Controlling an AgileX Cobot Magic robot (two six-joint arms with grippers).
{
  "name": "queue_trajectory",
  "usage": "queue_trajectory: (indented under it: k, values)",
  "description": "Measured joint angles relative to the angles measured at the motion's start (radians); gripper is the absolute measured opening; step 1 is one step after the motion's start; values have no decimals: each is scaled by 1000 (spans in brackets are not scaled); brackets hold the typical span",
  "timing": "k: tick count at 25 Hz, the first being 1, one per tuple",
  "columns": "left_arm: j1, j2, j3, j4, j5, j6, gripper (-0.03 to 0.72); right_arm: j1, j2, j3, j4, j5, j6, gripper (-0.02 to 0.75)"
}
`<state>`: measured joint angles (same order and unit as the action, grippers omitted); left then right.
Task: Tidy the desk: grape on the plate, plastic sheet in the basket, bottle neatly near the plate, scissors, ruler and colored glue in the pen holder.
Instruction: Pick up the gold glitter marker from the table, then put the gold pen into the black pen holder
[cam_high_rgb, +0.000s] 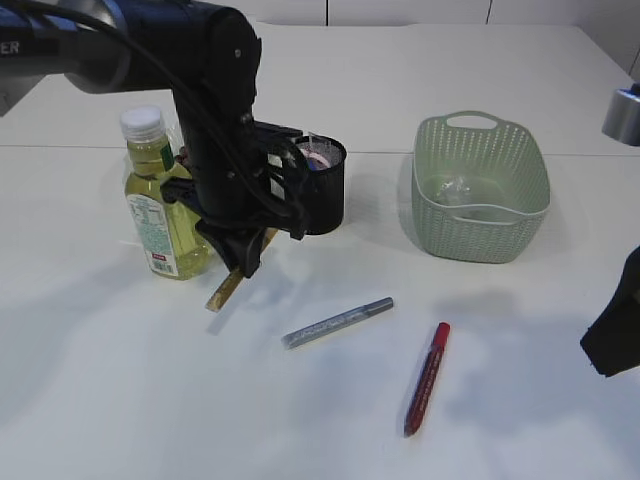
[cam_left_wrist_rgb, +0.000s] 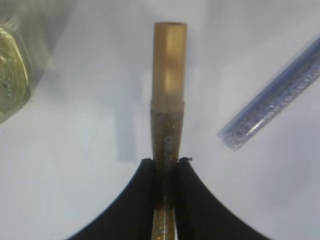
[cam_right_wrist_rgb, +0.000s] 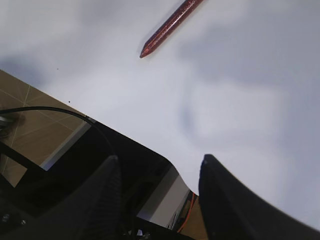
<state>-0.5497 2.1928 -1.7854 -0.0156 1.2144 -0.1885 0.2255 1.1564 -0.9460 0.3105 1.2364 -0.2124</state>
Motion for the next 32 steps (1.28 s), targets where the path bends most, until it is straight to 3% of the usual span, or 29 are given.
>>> queue_trajectory:
  k: [8,17,20,27,32]
  values:
    - [-46,-126,103,-5,-47,7,69,0,0,0,0,0,0,401]
    - [-47,-446,588,-5,-522,7,69,0,0,0,0,0,0,400]
    - [-47,-496,680,16,-678,7,69,0,0,0,0,0,0,400]
    - [-47,-494,713,93,-990,7,69,0,0,0,4,0,0,400]
    - [-47,-454,713,114,-1338,7,69,0,0,0,6,0,0,400]
